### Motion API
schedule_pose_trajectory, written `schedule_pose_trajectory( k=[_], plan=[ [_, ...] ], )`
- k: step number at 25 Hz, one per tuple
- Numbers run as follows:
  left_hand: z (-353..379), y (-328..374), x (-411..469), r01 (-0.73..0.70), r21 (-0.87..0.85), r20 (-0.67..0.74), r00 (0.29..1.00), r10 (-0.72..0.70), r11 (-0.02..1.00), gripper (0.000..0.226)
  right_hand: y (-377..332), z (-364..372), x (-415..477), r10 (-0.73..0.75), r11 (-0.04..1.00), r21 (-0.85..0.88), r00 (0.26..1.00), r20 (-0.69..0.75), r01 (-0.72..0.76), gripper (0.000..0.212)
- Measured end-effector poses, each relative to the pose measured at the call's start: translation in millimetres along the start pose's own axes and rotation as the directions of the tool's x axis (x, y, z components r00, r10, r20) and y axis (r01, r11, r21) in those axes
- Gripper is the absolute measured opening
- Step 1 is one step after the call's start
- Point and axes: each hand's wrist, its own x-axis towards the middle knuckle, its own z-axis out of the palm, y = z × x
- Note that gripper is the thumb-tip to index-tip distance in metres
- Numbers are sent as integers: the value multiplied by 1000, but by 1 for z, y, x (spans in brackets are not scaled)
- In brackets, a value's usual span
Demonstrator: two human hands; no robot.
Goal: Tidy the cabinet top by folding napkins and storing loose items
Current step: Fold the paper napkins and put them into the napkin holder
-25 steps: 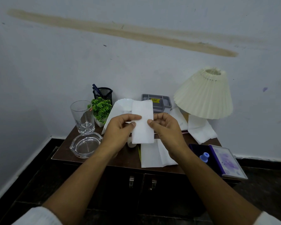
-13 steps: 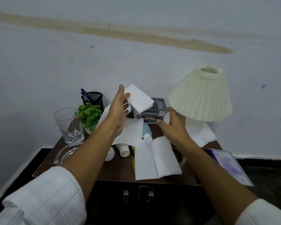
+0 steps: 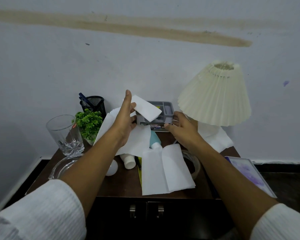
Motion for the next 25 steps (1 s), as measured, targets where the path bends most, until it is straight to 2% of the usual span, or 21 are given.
schedule_pose_trajectory(
  k=[12,15,18,22,23,25],
  plan=[
    [-6,3,-48,-2,89,-39,999,6,996,81,-12,-1,-32,17,1000,-17,998,65,-16,26],
    [-5,3,-55,-11,93,-65,998,17,996,70,-17,-3,-39,21,998,-56,997,78,-17,28],
    [-5,2,-62,-124,167,-107,984,143,978,42,-30,-5,-48,-48,978,-199,996,75,62,34],
    [-10,7,-67,-320,94,-178,926,332,943,34,-42,2,-51,-171,948,-276,985,-15,160,40],
    [-12,10,-67,-338,66,-177,922,345,939,30,-46,5,-51,-177,957,-242,983,-40,162,42],
    [-13,15,-66,-338,27,-141,930,338,941,26,-55,8,-50,-117,993,-31,991,-67,115,45]
  ],
)
